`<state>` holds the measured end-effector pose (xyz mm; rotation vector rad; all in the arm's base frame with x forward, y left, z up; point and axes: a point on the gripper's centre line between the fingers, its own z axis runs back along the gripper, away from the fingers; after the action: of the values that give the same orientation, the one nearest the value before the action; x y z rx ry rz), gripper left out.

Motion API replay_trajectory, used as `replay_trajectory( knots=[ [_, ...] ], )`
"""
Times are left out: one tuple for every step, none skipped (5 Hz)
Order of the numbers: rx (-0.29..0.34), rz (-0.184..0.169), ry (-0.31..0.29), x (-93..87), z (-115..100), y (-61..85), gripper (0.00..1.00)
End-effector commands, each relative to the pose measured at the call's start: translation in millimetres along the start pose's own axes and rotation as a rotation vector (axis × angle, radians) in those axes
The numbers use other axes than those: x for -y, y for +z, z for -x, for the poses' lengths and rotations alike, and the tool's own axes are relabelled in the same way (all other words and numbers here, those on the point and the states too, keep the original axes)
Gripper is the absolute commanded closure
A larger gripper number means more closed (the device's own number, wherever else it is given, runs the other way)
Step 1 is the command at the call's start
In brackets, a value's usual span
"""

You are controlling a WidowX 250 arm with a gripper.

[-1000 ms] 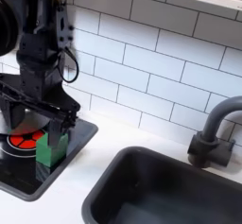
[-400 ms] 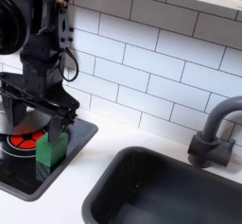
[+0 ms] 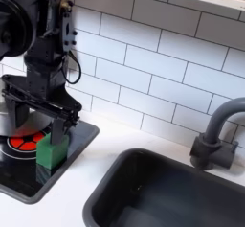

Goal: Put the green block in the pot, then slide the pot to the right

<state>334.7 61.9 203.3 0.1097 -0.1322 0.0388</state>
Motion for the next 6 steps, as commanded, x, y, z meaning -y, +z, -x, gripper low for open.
replay_trajectory(
  knots=[
    [-0.02, 0.001, -0.002, 0.6, -6, -7.9, 0.0],
    [-0.027, 0.004, -0.006, 2.4, -9, -11.1, 0.0],
    [-0.035, 0.0, 0.004, 1.7, -12, -13.7, 0.0],
    [-0.047, 0.004, 0.007, 2.8, -13, -18.8, 0.0],
    [-0.064, 0.002, 0.006, 2.7, -12, -24.6, 0.0],
    [-0.068, -0.001, -0.006, 2.4, -12, -27.2, 0.0]
  ],
)
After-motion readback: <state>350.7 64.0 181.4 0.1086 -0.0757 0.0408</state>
